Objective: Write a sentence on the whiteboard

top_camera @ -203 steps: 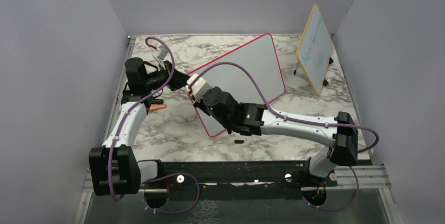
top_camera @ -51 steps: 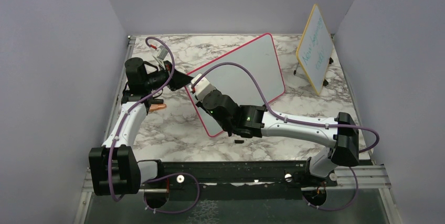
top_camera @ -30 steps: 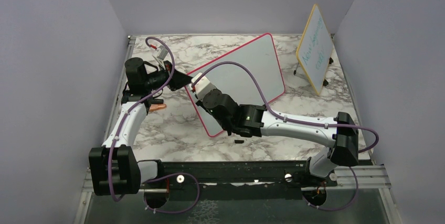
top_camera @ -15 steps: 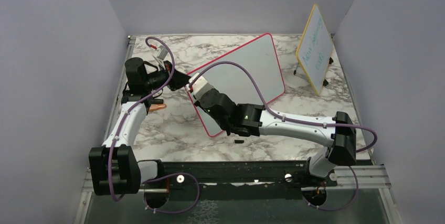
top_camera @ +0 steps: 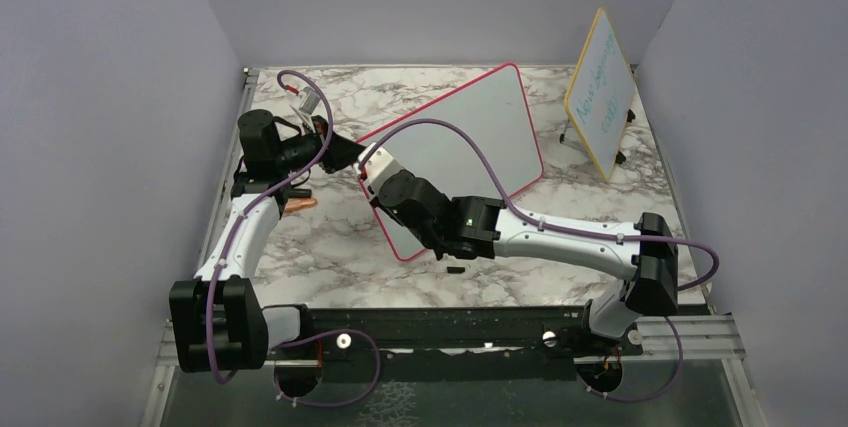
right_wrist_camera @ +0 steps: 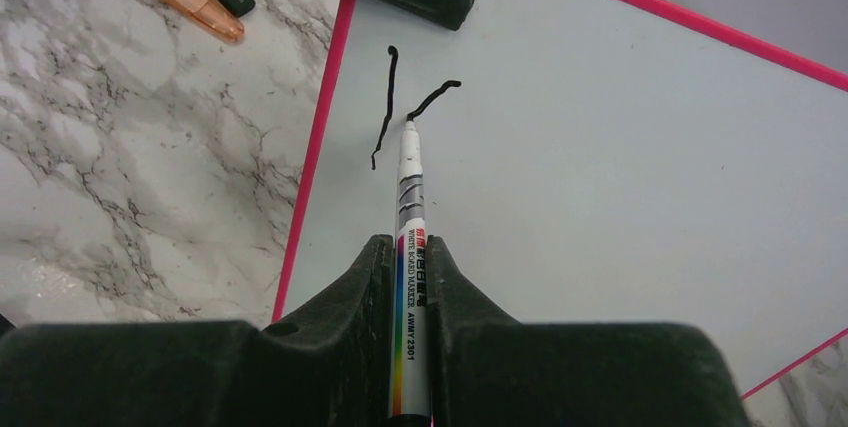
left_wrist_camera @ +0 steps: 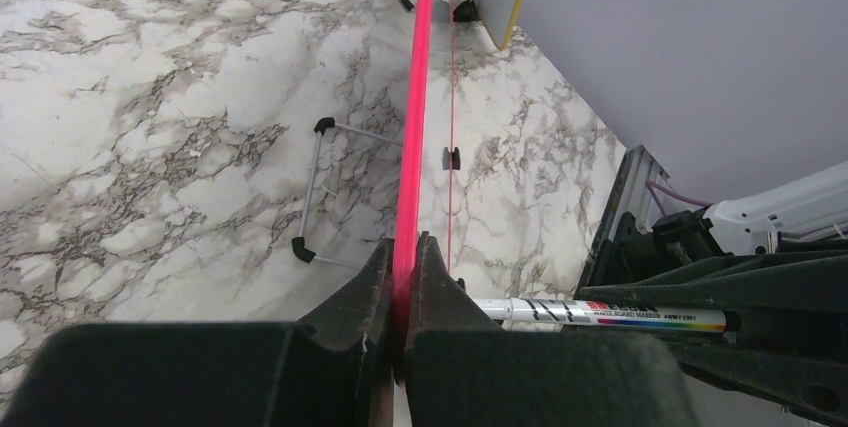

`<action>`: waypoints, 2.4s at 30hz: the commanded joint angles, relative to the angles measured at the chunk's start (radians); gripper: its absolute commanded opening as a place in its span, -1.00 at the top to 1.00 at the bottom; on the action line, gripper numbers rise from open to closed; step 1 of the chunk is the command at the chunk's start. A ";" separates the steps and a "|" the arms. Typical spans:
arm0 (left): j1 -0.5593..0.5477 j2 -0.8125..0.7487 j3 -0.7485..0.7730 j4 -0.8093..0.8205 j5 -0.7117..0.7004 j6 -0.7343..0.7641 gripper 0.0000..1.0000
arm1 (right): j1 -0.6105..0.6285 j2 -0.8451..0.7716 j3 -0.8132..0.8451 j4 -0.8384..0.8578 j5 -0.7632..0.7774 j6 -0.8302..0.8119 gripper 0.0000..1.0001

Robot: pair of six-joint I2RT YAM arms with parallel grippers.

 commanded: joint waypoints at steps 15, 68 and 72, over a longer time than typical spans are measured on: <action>-0.013 0.019 0.000 -0.050 -0.027 0.081 1.00 | -0.005 0.025 0.023 -0.044 -0.065 0.025 0.99; -0.014 0.020 -0.001 -0.050 -0.029 0.080 1.00 | -0.008 -0.081 -0.099 -0.017 0.023 0.068 0.99; -0.014 0.020 0.000 -0.049 -0.027 0.080 1.00 | -0.008 -0.152 -0.154 0.073 0.001 0.061 0.99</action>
